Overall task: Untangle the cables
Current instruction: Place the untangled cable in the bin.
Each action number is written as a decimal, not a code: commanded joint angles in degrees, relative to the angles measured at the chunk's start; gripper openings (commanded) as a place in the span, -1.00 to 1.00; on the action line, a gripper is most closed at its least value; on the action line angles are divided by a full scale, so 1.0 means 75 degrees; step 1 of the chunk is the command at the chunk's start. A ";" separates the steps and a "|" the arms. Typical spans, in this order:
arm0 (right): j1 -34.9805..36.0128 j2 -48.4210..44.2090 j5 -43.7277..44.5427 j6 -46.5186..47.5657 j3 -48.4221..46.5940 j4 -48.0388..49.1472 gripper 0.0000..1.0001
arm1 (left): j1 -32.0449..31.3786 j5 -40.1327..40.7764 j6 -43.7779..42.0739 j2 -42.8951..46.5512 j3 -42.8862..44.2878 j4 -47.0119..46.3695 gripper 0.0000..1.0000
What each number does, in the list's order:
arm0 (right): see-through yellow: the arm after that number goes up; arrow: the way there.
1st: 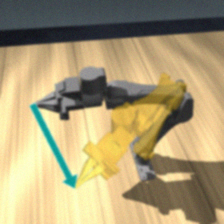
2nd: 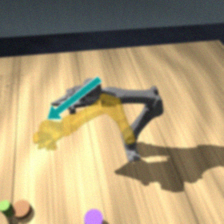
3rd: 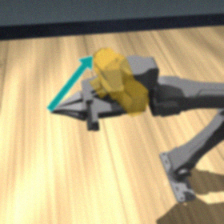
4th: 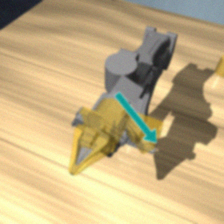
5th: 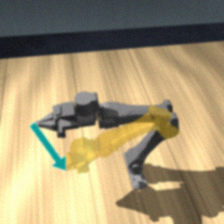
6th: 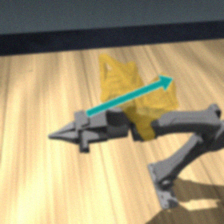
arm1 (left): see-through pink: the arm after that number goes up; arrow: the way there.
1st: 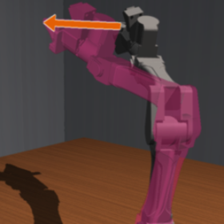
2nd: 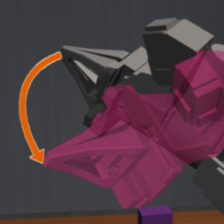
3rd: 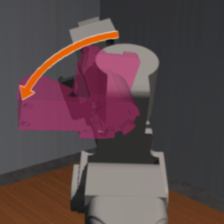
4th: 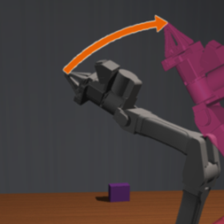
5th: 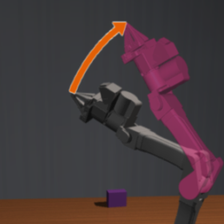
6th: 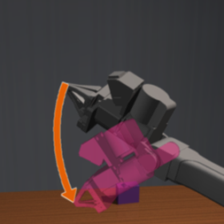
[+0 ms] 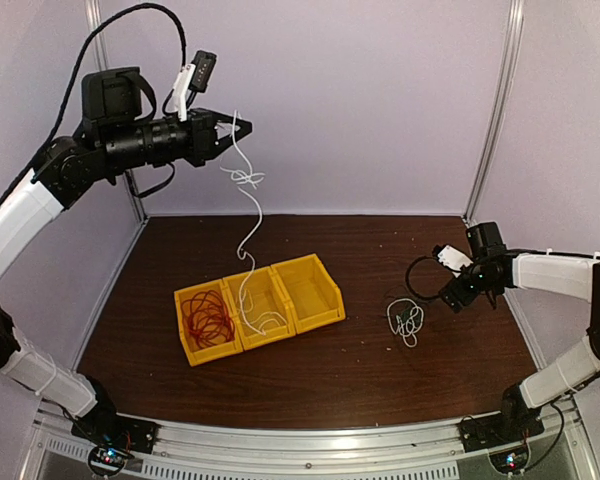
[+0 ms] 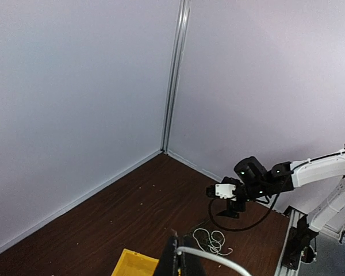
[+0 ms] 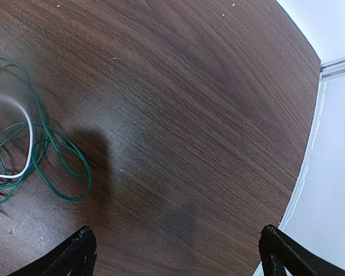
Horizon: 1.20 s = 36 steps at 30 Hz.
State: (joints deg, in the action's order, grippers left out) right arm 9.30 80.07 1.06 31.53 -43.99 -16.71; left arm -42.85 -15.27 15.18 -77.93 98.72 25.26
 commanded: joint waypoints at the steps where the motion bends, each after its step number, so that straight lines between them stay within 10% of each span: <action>1: 0.0049 0.0000 -0.0048 0.0012 -0.0112 -0.0034 1.00 | 0.0009 0.1214 -0.0688 -0.0403 0.0190 0.0488 -1.00; 36: 0.0119 0.0210 -0.0123 0.0062 -0.0110 -0.0126 1.00 | 0.0288 0.1365 0.0226 -0.1992 -0.3793 -0.0478 -1.00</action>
State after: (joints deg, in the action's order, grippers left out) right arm 9.82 82.41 0.21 31.73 -43.99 -17.15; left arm -41.17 -6.02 15.68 -90.06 71.83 24.97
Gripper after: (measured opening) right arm 0.997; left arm 0.008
